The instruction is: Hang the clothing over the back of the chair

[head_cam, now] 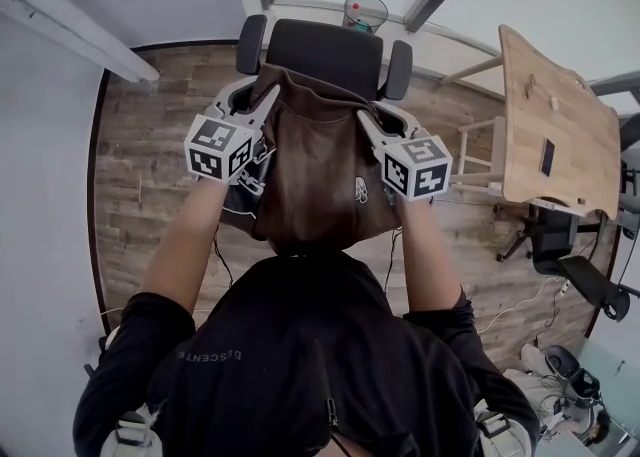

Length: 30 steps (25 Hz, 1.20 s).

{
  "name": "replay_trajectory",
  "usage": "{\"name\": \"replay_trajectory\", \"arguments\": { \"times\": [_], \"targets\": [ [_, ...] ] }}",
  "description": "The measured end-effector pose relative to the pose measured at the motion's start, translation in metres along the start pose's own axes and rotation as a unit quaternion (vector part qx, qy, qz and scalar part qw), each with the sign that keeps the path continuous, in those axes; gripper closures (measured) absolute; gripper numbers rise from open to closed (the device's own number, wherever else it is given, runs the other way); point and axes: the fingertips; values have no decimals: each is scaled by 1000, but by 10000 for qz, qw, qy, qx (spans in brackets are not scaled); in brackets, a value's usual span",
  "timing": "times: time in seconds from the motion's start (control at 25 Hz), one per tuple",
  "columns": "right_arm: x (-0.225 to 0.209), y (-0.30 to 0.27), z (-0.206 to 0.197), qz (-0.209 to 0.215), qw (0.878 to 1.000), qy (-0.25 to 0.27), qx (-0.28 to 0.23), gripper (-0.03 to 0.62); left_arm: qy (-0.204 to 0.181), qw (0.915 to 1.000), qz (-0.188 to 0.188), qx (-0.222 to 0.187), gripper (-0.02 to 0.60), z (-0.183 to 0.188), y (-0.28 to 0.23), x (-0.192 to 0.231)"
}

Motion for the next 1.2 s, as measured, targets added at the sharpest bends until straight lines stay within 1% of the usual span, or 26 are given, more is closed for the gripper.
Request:
{"name": "replay_trajectory", "arguments": {
  "times": [0.12,0.2,0.32,0.44,0.64,0.92,1.04,1.2],
  "targets": [
    [-2,-1,-13,-11,9996,-132,253,457,138,9997,32,218,463,-12,1,2],
    [-4,-1,-19,8,9993,-159,353,426,138,9994,84,312,428,-18,2,4],
    [-5,-2,-24,74,9987,-150,481,382,41,9993,145,331,387,-19,-1,7],
    [1,-6,-32,206,9975,-242,638,344,68,9994,153,304,377,-18,-3,6],
    [3,-8,-30,268,9971,-269,654,330,52,9996,132,260,377,-14,-5,2],
    [16,-1,-18,211,9986,-189,442,332,121,9999,73,87,377,-1,8,-1],
    [23,5,-5,195,9995,-115,239,335,166,9998,-32,-66,377,13,11,-8],
    [36,19,19,144,9997,94,-151,353,39,9993,-246,-282,379,38,15,-24]
  ]
}}
Point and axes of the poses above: the fingertips, and each gripper's own axes: y backward along the fingers, x to its left, z out of its top, and after that the axes turned 13 degrees about -x, right-handed
